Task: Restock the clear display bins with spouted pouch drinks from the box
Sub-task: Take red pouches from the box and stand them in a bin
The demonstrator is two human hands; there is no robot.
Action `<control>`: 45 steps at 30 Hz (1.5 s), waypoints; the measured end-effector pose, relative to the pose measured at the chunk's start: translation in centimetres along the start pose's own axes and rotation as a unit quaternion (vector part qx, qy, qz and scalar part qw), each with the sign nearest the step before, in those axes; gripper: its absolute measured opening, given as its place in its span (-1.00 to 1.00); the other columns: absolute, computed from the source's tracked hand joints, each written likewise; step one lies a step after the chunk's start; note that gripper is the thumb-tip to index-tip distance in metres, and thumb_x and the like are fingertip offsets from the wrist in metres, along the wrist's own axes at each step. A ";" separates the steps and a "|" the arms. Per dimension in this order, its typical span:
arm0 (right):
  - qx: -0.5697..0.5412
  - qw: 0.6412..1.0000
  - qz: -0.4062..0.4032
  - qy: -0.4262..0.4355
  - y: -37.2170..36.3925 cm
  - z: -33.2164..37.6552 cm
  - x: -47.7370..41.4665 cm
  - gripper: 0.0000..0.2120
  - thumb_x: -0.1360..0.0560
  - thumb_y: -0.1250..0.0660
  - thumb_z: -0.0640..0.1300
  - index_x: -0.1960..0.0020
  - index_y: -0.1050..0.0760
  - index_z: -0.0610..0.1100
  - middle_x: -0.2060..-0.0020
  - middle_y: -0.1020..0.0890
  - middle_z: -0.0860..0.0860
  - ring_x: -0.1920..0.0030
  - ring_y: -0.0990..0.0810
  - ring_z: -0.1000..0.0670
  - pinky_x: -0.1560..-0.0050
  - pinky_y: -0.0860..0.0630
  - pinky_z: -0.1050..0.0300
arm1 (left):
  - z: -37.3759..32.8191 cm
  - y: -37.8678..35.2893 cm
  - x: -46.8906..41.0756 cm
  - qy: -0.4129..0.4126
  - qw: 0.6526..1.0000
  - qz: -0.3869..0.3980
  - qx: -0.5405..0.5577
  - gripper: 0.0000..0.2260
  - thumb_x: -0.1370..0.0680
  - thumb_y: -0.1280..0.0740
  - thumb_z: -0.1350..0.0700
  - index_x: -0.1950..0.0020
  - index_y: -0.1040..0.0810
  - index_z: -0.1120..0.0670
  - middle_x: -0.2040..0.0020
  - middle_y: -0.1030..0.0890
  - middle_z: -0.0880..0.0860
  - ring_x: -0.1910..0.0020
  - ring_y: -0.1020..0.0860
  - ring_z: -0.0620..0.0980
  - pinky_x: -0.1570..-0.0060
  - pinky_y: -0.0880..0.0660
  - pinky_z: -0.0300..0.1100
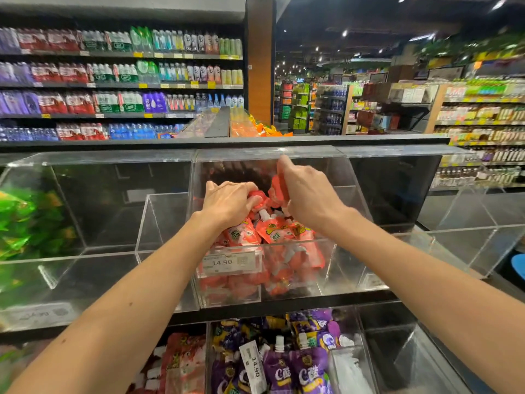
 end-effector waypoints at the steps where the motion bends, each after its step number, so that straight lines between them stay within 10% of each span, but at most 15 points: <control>1: 0.029 1.000 0.006 -0.011 -1.0 -0.1 0.0 -0.62 -0.45 -0.31 -0.43 -0.19 -0.30 -0.20 0.02 -0.60 -0.19 0.02 -0.57 -0.27 0.18 -0.41 -0.03 | 0.0 0.1 0.1 0.002 1.000 -0.008 0.007 -0.68 -0.66 -0.16 -0.16 -0.36 -0.44 -0.11 -0.07 -0.66 -0.02 -0.19 -0.55 0.07 -0.20 -0.25 0.10; 9: -0.021 0.984 0.117 -0.134 -6.3 -2.9 -2.2 -0.45 -0.45 -0.38 -0.40 -0.34 -0.22 -0.21 -0.20 -0.45 -0.22 -0.16 -0.56 -0.30 0.01 -0.49 -0.07 | 0.0 0.5 0.6 0.003 0.998 -0.041 0.046 -0.72 -0.63 -0.26 -0.14 -0.29 -0.48 -0.07 -0.02 -0.68 0.01 -0.14 -0.58 0.08 -0.23 -0.29 0.10; 16: -0.227 0.938 0.184 -0.188 -7.2 -3.6 -2.8 -0.79 -0.55 -0.24 -0.18 -0.10 -0.54 -0.25 0.10 -0.61 -0.09 0.08 -0.58 -0.07 0.12 -0.56 -0.03 | 0.5 1.0 1.0 0.017 0.990 -0.031 0.140 -0.67 -0.58 -0.40 -0.02 -0.33 -0.57 -0.03 -0.31 -0.48 0.09 -0.26 -0.51 0.10 -0.30 -0.44 0.03; 27: -0.062 0.969 0.220 -0.098 -7.6 -2.8 -2.3 -0.55 -0.59 -0.23 -0.05 -0.43 -0.34 -0.20 -0.35 -0.48 -0.18 -0.35 -0.44 -0.22 -0.32 -0.43 -0.08 | -0.6 1.6 3.1 0.004 0.998 0.020 0.065 -0.67 -0.64 -0.28 0.05 -0.41 -0.48 0.02 -0.40 -0.47 0.07 -0.33 -0.46 0.09 -0.39 -0.34 0.01; 35: -0.286 0.946 -0.136 0.063 1.0 -0.4 9.6 -0.86 -0.49 -0.32 -0.15 0.11 -0.62 -0.18 0.19 -0.65 -0.09 0.15 -0.60 -0.12 0.09 -0.47 0.04 | -4.8 3.0 14.2 0.032 0.948 -0.205 0.241 -0.87 -0.55 -0.43 0.15 -0.08 -0.67 0.00 -0.05 -0.63 -0.11 -0.12 -0.58 -0.05 -0.16 -0.41 -0.26; 39: -0.376 0.915 -0.144 0.015 0.6 -3.8 20.9 -0.88 -0.53 -0.33 -0.16 0.15 -0.57 -0.17 0.27 -0.59 0.02 0.28 -0.51 0.04 0.21 -0.45 0.16 | -10.1 -0.6 22.2 0.079 0.911 -0.308 0.263 -0.97 -0.55 -0.41 0.09 0.06 -0.63 -0.03 0.14 -0.61 -0.16 0.12 -0.55 -0.11 0.04 -0.46 -0.22; 45: -0.304 0.920 -0.097 -0.227 -4.4 -13.9 38.4 -0.88 -0.51 -0.32 -0.08 0.13 -0.58 -0.10 0.25 -0.60 0.04 0.22 -0.55 0.06 0.15 -0.48 0.17 | -26.3 -13.2 25.7 0.046 0.896 -0.074 0.435 -0.90 -0.52 -0.40 0.08 0.17 -0.59 -0.11 0.36 -0.57 0.00 0.37 -0.48 -0.17 0.30 -0.38 -0.38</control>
Point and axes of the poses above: each hand's wrist, its own x-axis away from the middle knuckle, its own y-axis out of the back of the hand, z = x × y, the point moved 4 cm from there along -x, towards the middle knuckle
